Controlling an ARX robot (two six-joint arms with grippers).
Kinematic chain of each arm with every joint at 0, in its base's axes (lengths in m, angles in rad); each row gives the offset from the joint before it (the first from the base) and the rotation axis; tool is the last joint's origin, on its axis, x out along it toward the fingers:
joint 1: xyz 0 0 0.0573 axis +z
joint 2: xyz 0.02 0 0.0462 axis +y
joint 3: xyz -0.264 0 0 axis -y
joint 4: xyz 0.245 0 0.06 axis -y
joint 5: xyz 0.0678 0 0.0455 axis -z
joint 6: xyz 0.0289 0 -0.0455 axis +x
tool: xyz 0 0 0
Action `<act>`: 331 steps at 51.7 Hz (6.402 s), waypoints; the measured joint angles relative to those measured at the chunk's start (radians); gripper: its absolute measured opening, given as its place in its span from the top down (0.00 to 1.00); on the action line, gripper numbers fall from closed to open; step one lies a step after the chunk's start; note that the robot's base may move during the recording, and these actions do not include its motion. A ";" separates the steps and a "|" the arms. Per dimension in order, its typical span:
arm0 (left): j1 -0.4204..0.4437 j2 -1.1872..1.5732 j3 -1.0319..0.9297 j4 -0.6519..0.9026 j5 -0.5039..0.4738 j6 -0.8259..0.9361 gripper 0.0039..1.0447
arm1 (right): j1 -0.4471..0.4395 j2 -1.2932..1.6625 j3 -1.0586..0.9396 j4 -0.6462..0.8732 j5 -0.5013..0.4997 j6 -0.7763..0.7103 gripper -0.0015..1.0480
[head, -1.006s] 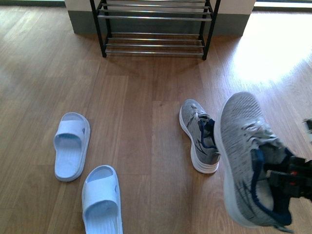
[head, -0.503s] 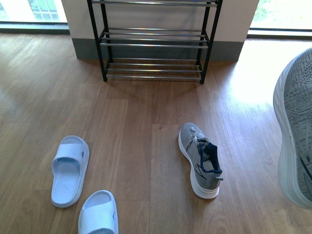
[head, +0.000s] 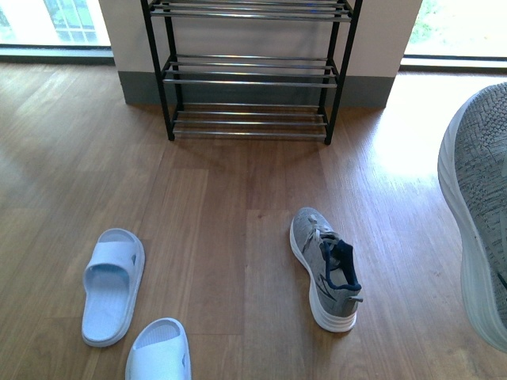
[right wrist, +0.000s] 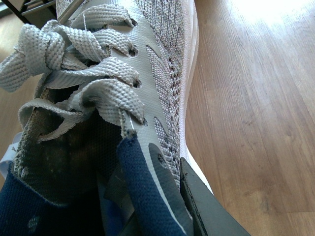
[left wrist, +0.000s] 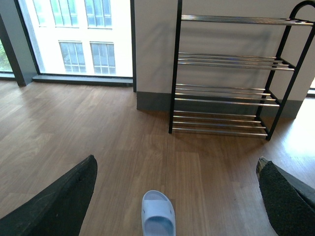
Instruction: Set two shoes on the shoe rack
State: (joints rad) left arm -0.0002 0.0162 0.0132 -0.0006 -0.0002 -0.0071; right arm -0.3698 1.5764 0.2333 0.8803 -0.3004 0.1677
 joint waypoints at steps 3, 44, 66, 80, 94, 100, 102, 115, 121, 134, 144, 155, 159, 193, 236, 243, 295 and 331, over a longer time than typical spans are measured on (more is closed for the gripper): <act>0.000 0.000 0.000 0.000 0.000 0.000 0.09 | 0.000 0.000 0.000 0.000 0.000 0.000 0.99; 0.000 0.000 0.000 0.000 0.000 0.000 0.09 | 0.000 0.000 -0.003 -0.003 -0.002 0.000 0.99; 0.000 0.000 0.000 0.000 0.001 0.000 0.09 | -0.010 -0.001 0.000 -0.003 0.011 0.000 0.99; 0.000 0.000 0.000 0.000 0.001 0.000 0.09 | -0.008 -0.001 -0.001 -0.003 0.000 0.000 0.99; -0.058 0.218 0.073 -0.101 -0.336 -0.210 0.09 | -0.007 -0.001 -0.001 -0.003 0.002 0.000 0.99; 0.038 0.566 0.121 0.093 -0.226 -0.265 0.09 | -0.007 -0.001 -0.001 -0.003 0.000 0.000 0.99; 0.074 0.696 0.144 0.175 -0.171 -0.257 0.09 | -0.007 -0.001 -0.001 -0.003 0.000 0.000 0.99; 0.172 1.250 0.306 0.443 -0.023 -0.136 0.09 | -0.007 -0.001 -0.001 -0.003 0.000 0.000 0.99; 0.179 1.484 0.388 0.487 0.051 -0.085 0.09 | -0.007 -0.001 -0.001 -0.003 0.000 0.000 0.99; 0.160 1.859 0.525 0.573 0.125 -0.002 0.09 | -0.007 -0.001 -0.001 -0.003 0.000 0.000 0.99; 0.145 2.127 0.626 0.587 0.181 0.066 0.09 | -0.007 -0.001 -0.001 -0.003 0.000 0.000 0.99; 0.106 2.316 0.706 0.583 0.209 0.117 0.09 | -0.007 -0.001 -0.001 -0.003 0.000 0.000 0.99; 0.094 2.356 0.733 0.583 0.208 0.119 0.09 | -0.007 -0.001 -0.001 -0.003 0.000 0.000 0.99; 0.009 2.645 1.061 0.525 0.133 0.049 0.09 | -0.007 -0.001 -0.001 -0.003 0.000 0.000 0.99; -0.014 2.753 1.184 0.439 0.150 0.063 0.09 | -0.007 -0.001 -0.001 -0.003 0.000 0.000 0.99; -0.016 2.752 1.178 0.441 0.151 0.064 0.09 | -0.007 -0.001 -0.001 -0.003 0.001 0.000 0.99; -0.001 2.747 1.193 0.405 0.157 0.119 0.88 | -0.007 -0.001 -0.001 -0.003 0.000 0.000 0.99; 0.012 2.618 1.080 0.480 0.135 0.162 0.99 | -0.007 -0.001 -0.001 -0.003 0.000 0.000 0.99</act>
State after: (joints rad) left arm 0.0120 2.6343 1.0931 0.4789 0.1349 0.1551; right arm -0.3771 1.5757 0.2321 0.8768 -0.3000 0.1673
